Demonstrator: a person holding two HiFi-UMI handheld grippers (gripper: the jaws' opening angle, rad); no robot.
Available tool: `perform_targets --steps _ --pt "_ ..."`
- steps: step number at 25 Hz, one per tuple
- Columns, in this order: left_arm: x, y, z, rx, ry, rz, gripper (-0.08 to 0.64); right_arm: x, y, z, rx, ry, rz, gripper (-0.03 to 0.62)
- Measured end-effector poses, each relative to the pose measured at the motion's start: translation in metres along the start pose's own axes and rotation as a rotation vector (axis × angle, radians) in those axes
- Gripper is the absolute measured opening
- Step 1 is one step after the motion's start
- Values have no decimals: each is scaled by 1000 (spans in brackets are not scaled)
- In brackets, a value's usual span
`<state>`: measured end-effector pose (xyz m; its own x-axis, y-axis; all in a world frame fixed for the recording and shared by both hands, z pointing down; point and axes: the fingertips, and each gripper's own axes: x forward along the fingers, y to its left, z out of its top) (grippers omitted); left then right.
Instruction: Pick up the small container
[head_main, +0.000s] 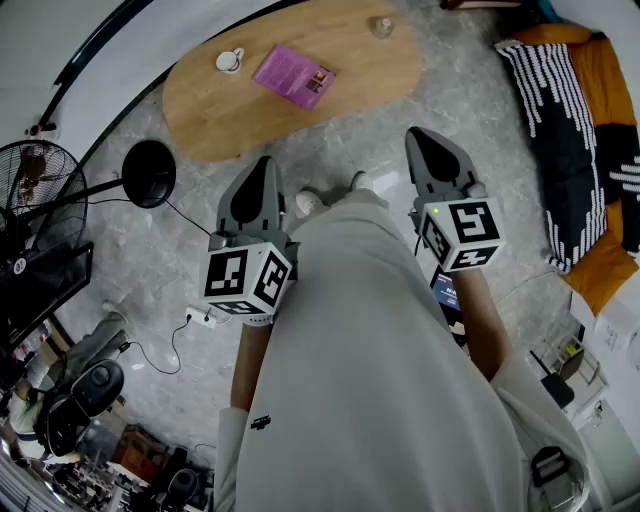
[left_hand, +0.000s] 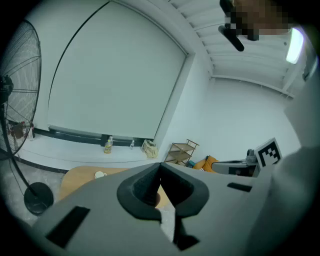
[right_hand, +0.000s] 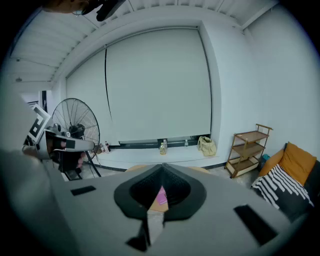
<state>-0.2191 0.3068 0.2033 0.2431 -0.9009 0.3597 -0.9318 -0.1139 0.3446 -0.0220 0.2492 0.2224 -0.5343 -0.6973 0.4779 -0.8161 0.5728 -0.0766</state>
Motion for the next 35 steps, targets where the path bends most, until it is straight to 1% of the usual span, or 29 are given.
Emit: perform_targets --steps 4,7,10,12,14,16,20,23,26,31,35 --pt "2 -33 2 25 1 -21 14 -28 -18 3 6 -10 -15 6" --pt "5 -49 2 20 -2 -10 14 -47 -31 3 50 -18 -11 5" --pt "15 -70 1 27 1 -13 14 -65 -48 0 72 -24 -9 5" --pt "23 -90 0 44 8 -27 14 -74 -61 -4 112 -26 -6 5" --pt "31 -109 -2 59 11 -38 14 -81 -75 -11 172 -31 1 6" --pt "37 -124 -4 68 12 -43 14 -86 -86 -18 196 -32 7 6" --pt "52 -151 -7 88 19 -48 14 -93 -103 -26 146 -19 5 6" --pt "67 -172 -7 114 30 -72 14 -95 -115 -30 105 -6 1 6" --pt "76 -189 -5 137 41 -95 14 -97 -124 -33 110 -2 17 6" --pt "87 -194 -1 153 60 -118 14 -94 -135 -32 129 -1 -6 6" --pt "98 -190 -6 153 97 -155 14 -84 -131 -31 133 10 -18 6"
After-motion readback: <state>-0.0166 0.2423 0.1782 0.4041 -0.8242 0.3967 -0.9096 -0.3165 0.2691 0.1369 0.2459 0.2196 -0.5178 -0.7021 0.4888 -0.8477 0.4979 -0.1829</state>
